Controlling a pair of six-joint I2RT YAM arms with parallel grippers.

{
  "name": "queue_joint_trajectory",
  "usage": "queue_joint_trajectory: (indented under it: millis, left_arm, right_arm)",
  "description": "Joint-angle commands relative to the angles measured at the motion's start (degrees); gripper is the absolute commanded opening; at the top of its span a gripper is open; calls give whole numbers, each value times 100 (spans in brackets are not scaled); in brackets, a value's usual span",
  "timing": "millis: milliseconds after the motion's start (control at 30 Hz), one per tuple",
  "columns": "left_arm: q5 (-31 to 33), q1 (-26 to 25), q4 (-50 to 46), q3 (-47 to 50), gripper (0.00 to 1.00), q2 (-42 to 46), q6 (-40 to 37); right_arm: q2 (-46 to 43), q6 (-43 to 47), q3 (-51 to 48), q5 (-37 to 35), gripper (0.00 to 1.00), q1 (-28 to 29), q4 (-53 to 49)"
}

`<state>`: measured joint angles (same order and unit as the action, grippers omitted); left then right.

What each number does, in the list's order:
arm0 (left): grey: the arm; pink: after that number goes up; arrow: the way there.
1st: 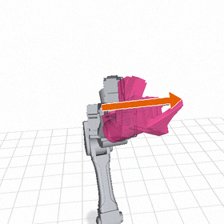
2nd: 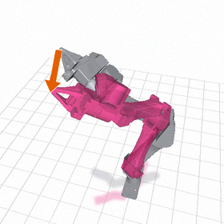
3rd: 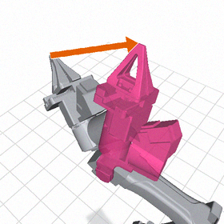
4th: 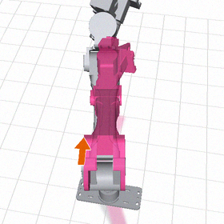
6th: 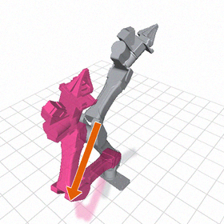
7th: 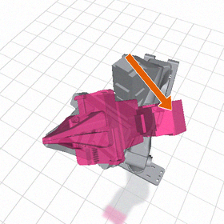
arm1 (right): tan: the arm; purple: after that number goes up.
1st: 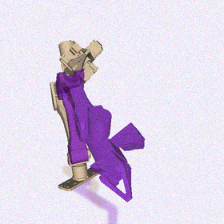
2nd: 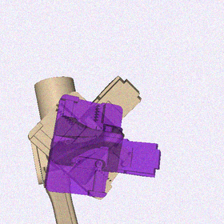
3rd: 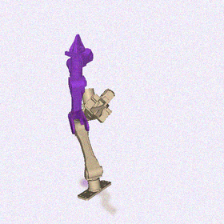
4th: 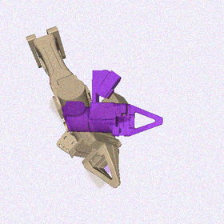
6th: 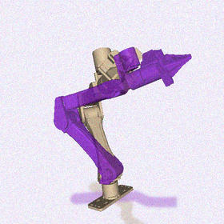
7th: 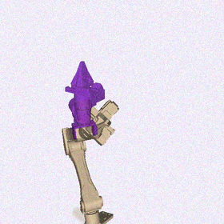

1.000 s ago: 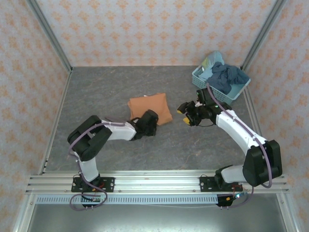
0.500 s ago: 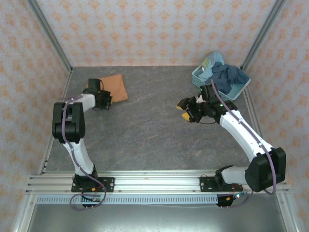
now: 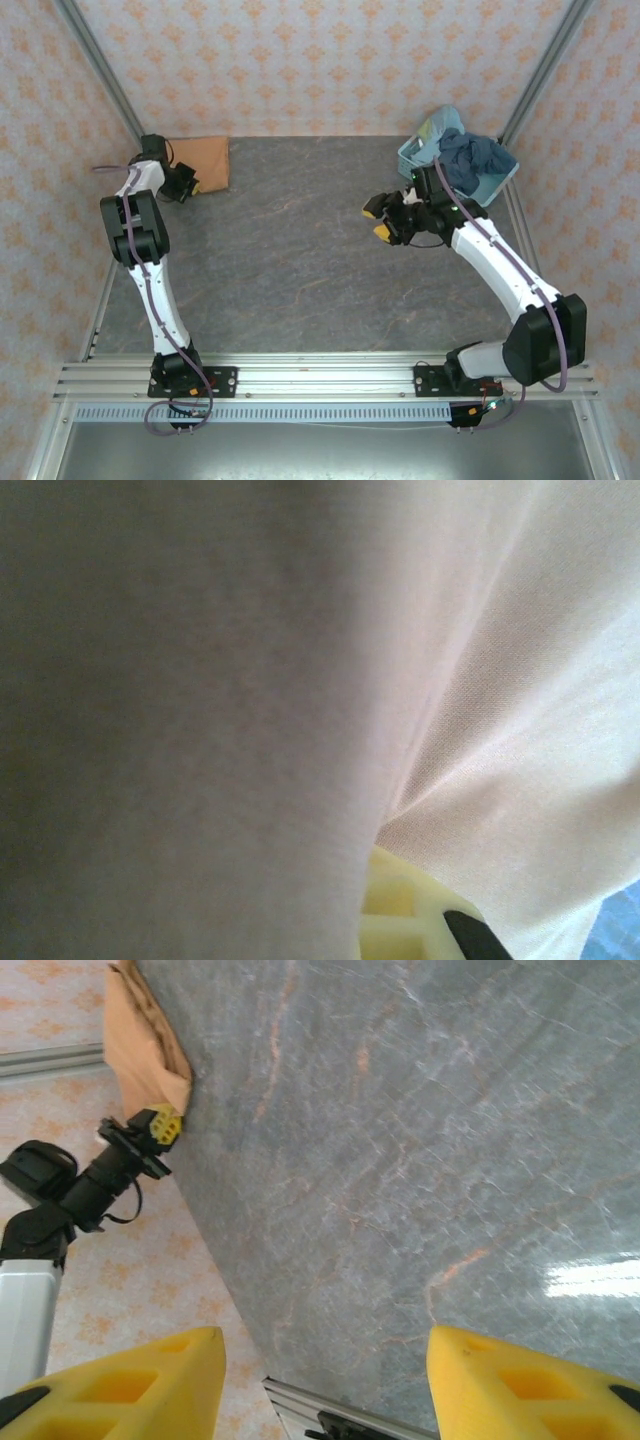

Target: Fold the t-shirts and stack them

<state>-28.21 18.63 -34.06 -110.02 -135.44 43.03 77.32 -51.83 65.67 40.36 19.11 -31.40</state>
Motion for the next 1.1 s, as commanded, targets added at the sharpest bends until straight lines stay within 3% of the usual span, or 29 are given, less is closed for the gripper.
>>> queue_joint_trajectory:
  millis: [0, 100, 167, 300, 400, 467, 700, 800, 967, 1067]
  left_arm:
    - [278, 9, -644, -528, 7, -169, -484]
    - [515, 0, -853, -780, 43, -16, -605]
    - [631, -9, -821, -674, 57, 290, -586]
    - [1022, -185, -562, 53, 100, 1250, -513]
    - [1142, -311, -182, 856, 100, 2098, -271]
    - [1193, -352, 64, 1431, 100, 2747, -69]
    - [2455, -903, 65, 2996, 100, 4943, -116]
    - [2976, -1179, -114, 3487, 100, 5668, -24]
    - [4790, -1789, -553, 4298, 100, 6960, 541]
    - [4985, -2083, 982, 5641, 100, 7906, -179]
  right_arm:
    - [-206, 47, 185, -38, 57, -14, 611]
    - [-465, -137, 31, -235, 57, -18, 1290]
    - [-641, -282, -145, -409, 58, -14, 1765]
    - [-850, -382, -344, -667, 65, -14, 2246]
    - [-876, -308, -232, -719, 74, -21, 2161]
    - [-837, -165, -37, -772, 99, -38, 1882]
    - [-735, 465, 648, -1151, 99, -503, 204]
    - [-820, 1053, 882, -1668, 99, -710, -545]
    - [-922, 1892, 1043, -3141, 99, -730, -1400]
    - [-1174, 2133, 707, -4189, 99, -740, -1471]
